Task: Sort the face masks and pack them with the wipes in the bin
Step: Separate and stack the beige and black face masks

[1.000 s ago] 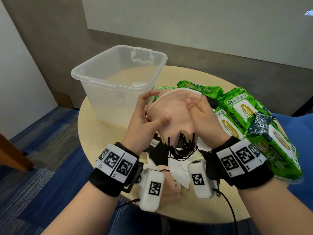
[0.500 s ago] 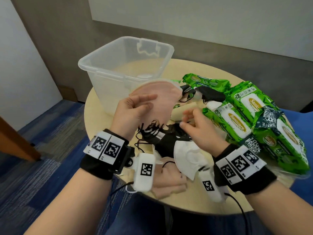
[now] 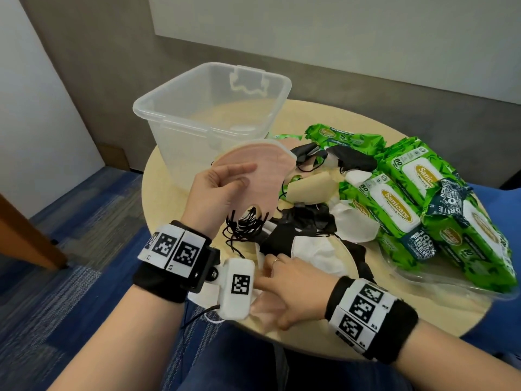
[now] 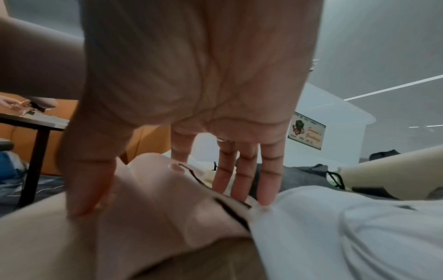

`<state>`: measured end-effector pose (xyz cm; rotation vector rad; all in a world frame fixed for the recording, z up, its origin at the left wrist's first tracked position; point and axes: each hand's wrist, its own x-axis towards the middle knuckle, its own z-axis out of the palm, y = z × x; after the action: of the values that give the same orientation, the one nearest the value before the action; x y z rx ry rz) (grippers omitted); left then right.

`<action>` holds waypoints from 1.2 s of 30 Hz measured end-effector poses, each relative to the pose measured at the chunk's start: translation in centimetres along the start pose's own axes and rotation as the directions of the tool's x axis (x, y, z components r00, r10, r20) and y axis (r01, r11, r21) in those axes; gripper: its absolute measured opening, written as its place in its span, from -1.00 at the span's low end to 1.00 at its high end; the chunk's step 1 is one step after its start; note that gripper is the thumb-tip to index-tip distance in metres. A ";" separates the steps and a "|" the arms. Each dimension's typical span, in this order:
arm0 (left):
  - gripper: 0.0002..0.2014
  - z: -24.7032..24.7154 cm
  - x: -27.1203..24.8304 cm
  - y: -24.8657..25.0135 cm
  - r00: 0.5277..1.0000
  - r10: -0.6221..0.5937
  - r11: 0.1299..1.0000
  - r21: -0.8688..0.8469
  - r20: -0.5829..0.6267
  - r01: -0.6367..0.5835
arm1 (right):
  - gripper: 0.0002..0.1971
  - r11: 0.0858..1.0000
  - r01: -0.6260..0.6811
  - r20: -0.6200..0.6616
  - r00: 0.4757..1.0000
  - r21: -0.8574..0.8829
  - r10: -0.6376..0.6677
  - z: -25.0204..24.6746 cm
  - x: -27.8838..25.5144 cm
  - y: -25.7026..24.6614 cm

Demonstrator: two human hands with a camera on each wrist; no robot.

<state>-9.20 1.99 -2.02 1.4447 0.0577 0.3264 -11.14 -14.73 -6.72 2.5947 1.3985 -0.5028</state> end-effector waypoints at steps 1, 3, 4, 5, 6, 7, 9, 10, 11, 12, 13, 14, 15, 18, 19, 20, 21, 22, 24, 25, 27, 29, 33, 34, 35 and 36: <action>-0.70 0.0 0.0 0.0 1.000 0.002 1.000 0.001 0.002 -0.002 | -0.33 1.000 0.002 0.002 1.000 -0.014 -0.002 -0.1 0.1 -0.1; -0.70 0.0 0.0 0.0 1.000 0.007 1.000 0.002 0.004 -0.007 | -0.48 0.999 0.001 -0.008 1.000 -0.038 -0.001 -0.2 0.4 -0.1; -0.70 0.0 0.0 0.0 1.000 0.009 1.000 0.001 0.004 -0.009 | -0.54 0.999 -0.005 -0.013 1.000 -0.033 0.005 -0.3 0.5 -0.1; -0.70 0.0 0.1 0.0 1.000 0.010 1.000 0.001 0.004 -0.010 | -0.60 1.000 -0.012 -0.025 1.000 -0.017 0.012 -0.4 0.7 0.0; -0.70 -0.1 0.1 0.1 1.000 0.011 1.000 0.003 0.003 -0.011 | -0.66 1.000 -0.019 -0.044 0.999 -0.002 0.019 -0.5 0.9 0.2; -0.70 -0.1 0.1 0.1 1.000 0.011 1.000 0.005 0.003 -0.011 | -0.70 1.000 -0.031 -0.061 0.998 0.002 0.031 -0.5 1.2 0.6; -0.70 -0.2 0.1 0.2 1.000 0.009 1.000 0.010 0.004 -0.009 | -0.73 0.997 -0.070 -0.068 0.995 -0.024 0.068 -0.6 1.5 1.4; -0.70 -0.2 0.1 0.3 1.000 0.010 1.000 0.011 0.005 -0.010 | -0.74 0.996 -0.091 -0.066 0.994 -0.018 0.089 -0.6 1.5 2.0; -0.70 -0.1 0.1 0.3 1.000 0.011 1.000 0.011 0.006 -0.011 | -0.76 0.992 -0.119 -0.072 0.990 0.037 0.122 -0.8 1.4 2.7; -0.70 -0.1 0.1 0.3 1.000 0.013 1.000 0.011 0.004 -0.013 | -0.78 0.979 -0.150 -0.101 0.981 0.138 0.164 -1.1 1.1 3.3; -0.71 -0.2 0.1 0.3 1.000 0.013 1.000 0.010 0.001 -0.013 | -0.82 0.949 -0.179 -0.144 0.965 0.259 0.221 -1.4 0.6 4.0; -0.71 -0.2 0.1 0.4 1.000 0.014 1.000 0.007 -0.003 -0.014 | -0.85 0.907 -0.197 -0.193 0.939 0.372 0.283 -1.9 0.1 4.8; -0.71 -0.2 0.1 0.3 1.000 0.015 1.000 0.003 -0.008 -0.015 | -0.88 0.855 -0.213 -0.228 0.907 0.473 0.353 -2.4 -0.4 5.6; -0.75 -0.1 0.3 0.3 1.000 0.011 1.000 0.001 -0.017 -0.011 | -0.84 0.677 -0.186 -0.290 0.800 0.712 0.525 -4.2 -2.3 8.1; -0.77 0.0 0.3 0.3 1.000 0.011 1.000 -0.001 -0.018 -0.011 | -0.84 0.611 -0.135 -0.312 0.762 0.780 0.567 -4.8 -3.0 8.7; -0.79 0.2 0.3 0.2 1.000 0.011 1.000 -0.004 -0.019 -0.011 | -0.85 0.540 -0.059 -0.333 0.730 0.840 0.597 -5.3 -3.5 9.2; -0.82 0.4 0.3 0.1 1.000 0.005 1.000 -0.014 -0.018 -0.005 | -0.84 0.472 0.009 -0.340 0.707 0.881 0.621 -5.8 -4.1 9.6; -0.86 0.7 0.2 0.1 1.000 -0.008 1.000 -0.028 -0.013 0.007 | -0.83 0.425 0.067 -0.347 0.696 0.903 0.628 -6.2 -4.6 9.9; -0.80 1.4 0.0 0.3 0.999 -0.032 0.998 -0.047 0.025 0.033 | -0.82 0.385 0.152 -0.375 0.694 0.910 0.614 -6.9 -5.2 10.2; -0.73 1.9 -0.2 0.4 0.998 -0.038 0.997 -0.069 0.055 0.042 | -0.84 0.374 0.193 -0.394 0.701 0.907 0.594 -7.1 -5.4 10.2; -0.69 2.9 -0.7 0.9 0.992 -0.023 0.990 -0.136 0.126 0.040 | -0.90 0.346 0.245 -0.407 0.732 0.906 0.547 -7.5 -5.5 9.9; -0.66 3.8 -0.8 1.0 0.990 -0.017 0.988 -0.151 0.141 0.038 | -0.86 0.334 0.254 -0.398 0.773 0.908 0.493 -7.5 -5.4 9.7; -0.64 4.0 0.0 0.3 1.000 -0.006 0.994 -0.112 -0.009 0.005 | -0.88 0.284 0.277 -0.381 0.817 0.918 0.434 -7.4 -5.8 9.6; -0.67 3.9 0.2 0.2 0.999 0.000 0.995 -0.104 -0.033 -0.003 | -0.87 0.263 0.287 -0.376 0.831 0.921 0.409 -7.4 -6.0 9.7; -0.68 3.8 0.2 0.1 0.999 0.002 0.994 -0.108 -0.039 -0.007 | -0.87 0.241 0.295 -0.370 0.847 0.925 0.381 -7.4 -6.2 9.8; -0.69 3.7 0.2 0.1 0.999 -0.003 0.993 -0.120 -0.032 -0.001 | -0.86 0.219 0.304 -0.366 0.861 0.927 0.352 -7.4 -6.4 9.9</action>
<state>-8.16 -1.54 -1.43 1.3205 0.0635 0.3466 -4.53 -23.02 2.27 4.0978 1.3602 -1.0371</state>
